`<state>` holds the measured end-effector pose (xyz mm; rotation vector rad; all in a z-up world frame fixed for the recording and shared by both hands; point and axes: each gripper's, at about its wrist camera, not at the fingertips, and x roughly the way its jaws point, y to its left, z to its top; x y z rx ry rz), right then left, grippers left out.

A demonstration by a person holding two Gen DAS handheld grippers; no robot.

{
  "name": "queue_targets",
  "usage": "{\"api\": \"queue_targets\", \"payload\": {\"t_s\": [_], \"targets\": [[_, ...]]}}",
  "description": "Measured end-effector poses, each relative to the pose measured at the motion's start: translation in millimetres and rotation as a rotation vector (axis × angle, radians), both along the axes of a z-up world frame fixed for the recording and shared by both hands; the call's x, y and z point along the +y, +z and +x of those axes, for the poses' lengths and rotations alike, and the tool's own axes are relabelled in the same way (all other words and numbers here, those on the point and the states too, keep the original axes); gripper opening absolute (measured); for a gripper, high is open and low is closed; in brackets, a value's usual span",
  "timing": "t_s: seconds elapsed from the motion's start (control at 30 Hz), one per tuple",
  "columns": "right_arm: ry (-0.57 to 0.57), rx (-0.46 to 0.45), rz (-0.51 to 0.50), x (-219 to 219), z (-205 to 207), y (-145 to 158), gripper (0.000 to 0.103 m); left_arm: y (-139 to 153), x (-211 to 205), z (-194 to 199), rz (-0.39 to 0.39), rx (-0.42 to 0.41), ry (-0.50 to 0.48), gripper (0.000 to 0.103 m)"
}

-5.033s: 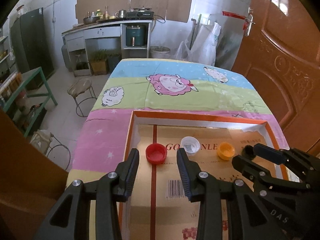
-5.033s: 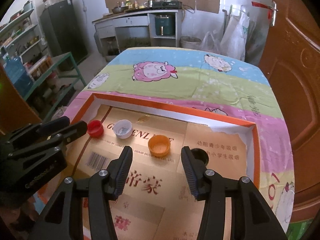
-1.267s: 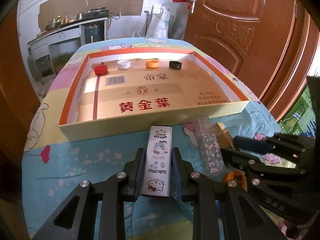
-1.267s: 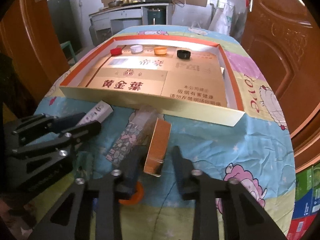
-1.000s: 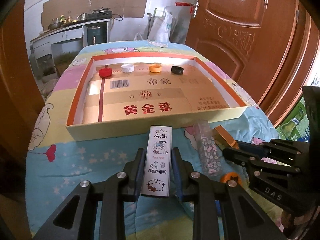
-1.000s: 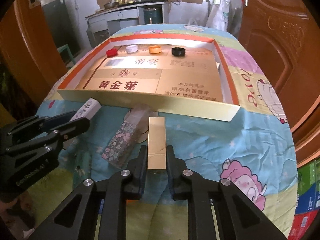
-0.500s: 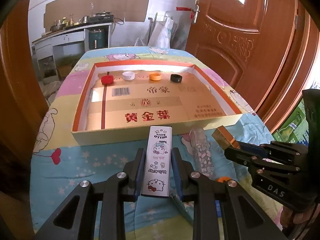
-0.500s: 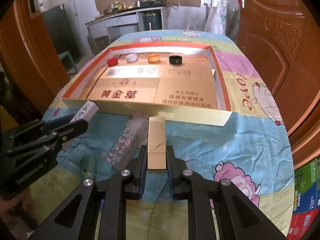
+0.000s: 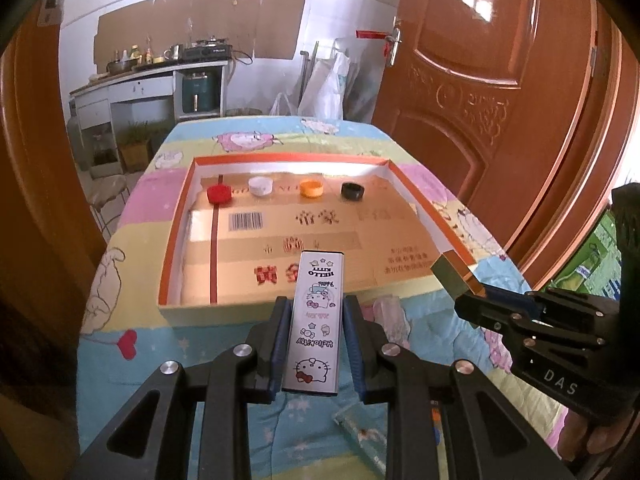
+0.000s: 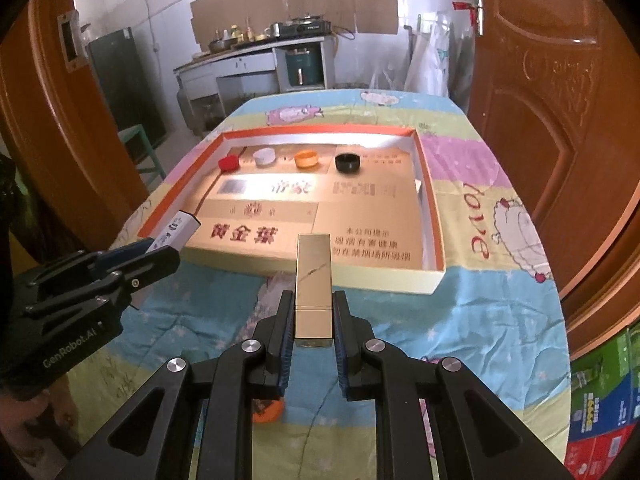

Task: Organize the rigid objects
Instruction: 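Carry the gold box and Hello Kitty box into the cardboard tray with both tools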

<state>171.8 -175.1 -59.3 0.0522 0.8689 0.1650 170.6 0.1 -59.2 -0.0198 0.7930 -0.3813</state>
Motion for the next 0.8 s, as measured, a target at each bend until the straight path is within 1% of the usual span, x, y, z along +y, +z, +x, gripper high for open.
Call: {"api": "queue_targets", "payload": {"t_s": [0.43, 0.8], "targets": [[0.005, -0.040, -0.001, -1, 21, 15, 0.018, 16, -4, 23, 0.003, -0.016, 0.049, 0.027], [0.003, -0.046, 0.005, -7, 48, 18, 0.018, 18, -12, 54, 0.015, -0.016, 0.071, 0.027]]}}
